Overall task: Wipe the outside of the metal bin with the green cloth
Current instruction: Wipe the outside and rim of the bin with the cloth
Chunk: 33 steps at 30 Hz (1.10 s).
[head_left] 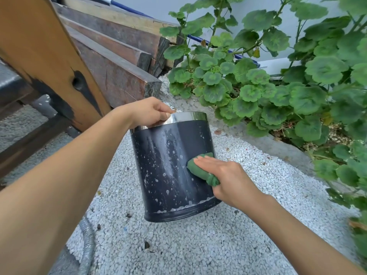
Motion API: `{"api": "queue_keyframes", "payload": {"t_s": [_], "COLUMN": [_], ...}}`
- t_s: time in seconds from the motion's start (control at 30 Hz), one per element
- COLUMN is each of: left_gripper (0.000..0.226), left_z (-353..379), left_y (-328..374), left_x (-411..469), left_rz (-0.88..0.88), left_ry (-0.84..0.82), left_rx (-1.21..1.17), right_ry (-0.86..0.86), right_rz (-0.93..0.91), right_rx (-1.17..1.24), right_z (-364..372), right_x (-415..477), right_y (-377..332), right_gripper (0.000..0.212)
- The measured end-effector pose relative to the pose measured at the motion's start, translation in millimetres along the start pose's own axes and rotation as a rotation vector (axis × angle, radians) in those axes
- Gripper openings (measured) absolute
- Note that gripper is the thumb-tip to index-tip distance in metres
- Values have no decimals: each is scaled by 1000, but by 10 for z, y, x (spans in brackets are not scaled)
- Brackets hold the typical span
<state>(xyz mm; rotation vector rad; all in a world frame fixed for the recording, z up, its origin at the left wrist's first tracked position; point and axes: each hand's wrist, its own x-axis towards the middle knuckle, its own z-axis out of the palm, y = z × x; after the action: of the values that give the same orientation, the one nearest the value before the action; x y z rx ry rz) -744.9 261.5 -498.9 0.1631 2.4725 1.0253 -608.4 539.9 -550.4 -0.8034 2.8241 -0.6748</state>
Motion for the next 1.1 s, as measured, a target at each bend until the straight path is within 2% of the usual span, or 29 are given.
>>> {"api": "queue_keyframes", "payload": {"t_s": [0.47, 0.7, 0.77, 0.97, 1.1], "left_gripper": [26, 20, 26, 15, 16], "left_z": [-5, -22, -19, -37, -26], "left_y": [-64, -129, -137, -28, 68], "left_x": [-19, 20, 19, -31, -61], "left_rz": [-23, -52, -51, -78, -71], "left_ry": [27, 52, 41, 36, 22], "left_rx": [-57, -130, -133, -140, -132], "right_ry": [-208, -218, -220, -62, 137], "right_rz": [32, 47, 62, 195, 160], "right_rx": [39, 33, 63, 298, 243], "right_z": [120, 138, 129, -95, -304], "right_x": [-522, -553, -551, -368, -10], "right_y": [61, 85, 89, 59, -37], "right_gripper": [92, 92, 90, 76, 58]}}
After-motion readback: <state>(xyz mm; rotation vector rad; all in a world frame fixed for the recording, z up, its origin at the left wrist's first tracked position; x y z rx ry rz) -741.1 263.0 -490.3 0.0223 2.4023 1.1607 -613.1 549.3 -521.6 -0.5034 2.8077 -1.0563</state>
